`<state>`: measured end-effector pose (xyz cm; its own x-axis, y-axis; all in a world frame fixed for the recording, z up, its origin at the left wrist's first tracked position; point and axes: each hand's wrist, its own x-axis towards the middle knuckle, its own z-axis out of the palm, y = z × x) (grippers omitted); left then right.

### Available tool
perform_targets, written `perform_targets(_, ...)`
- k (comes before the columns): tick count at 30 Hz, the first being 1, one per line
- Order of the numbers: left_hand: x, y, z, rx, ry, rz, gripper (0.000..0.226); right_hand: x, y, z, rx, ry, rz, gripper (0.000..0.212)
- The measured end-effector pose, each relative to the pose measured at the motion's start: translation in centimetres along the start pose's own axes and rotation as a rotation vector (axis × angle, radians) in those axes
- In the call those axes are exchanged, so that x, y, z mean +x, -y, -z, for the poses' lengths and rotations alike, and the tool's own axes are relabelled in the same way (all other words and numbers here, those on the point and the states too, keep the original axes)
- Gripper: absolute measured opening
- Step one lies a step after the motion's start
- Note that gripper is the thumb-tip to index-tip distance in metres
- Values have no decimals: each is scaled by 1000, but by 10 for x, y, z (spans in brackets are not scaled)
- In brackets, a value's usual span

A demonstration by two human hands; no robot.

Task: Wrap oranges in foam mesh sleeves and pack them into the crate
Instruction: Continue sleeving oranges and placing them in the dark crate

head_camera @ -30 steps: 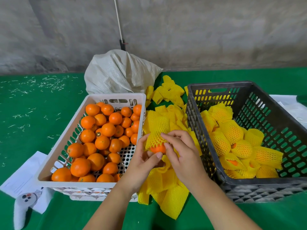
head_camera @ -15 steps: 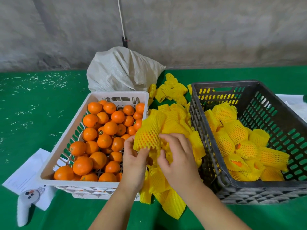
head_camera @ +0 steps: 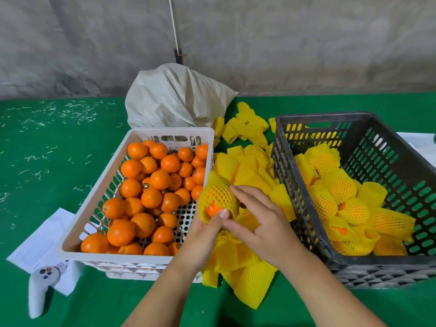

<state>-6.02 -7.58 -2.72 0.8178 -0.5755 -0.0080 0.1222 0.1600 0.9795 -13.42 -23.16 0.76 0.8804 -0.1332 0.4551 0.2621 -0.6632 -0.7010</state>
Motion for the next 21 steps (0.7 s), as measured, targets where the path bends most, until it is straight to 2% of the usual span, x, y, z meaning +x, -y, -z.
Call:
perform_targets(2, 1, -1, 3, -50, 22, 34, 77, 1, -2, -3, -30, -30, 17, 59)
perform_targets(5, 4, 0, 7, -92, 47, 48, 79, -1, -7, -7, -108, -118, 61, 40)
perform_targets(9, 5, 7, 6, -23, -30, -28, 66, -8, -6, -16, -160, -297, 85, 32)
perform_targets(11, 7, 12, 6, 1, -110, -71, 64, -16, -2, -24, -155, -289, 127, 29)
perform_targets(14, 10, 15, 5, 19, -216, -131, 70, -20, -2, -29, -82, -278, 61, 26)
perform_targets(18, 11, 15, 1, 52, -256, -201, 77, -16, -6, -28, -25, -310, 10, 22)
perform_targets(21, 11, 17, 1, 90, -287, -223, 80, -18, -4, -27, 48, -244, -93, 22)
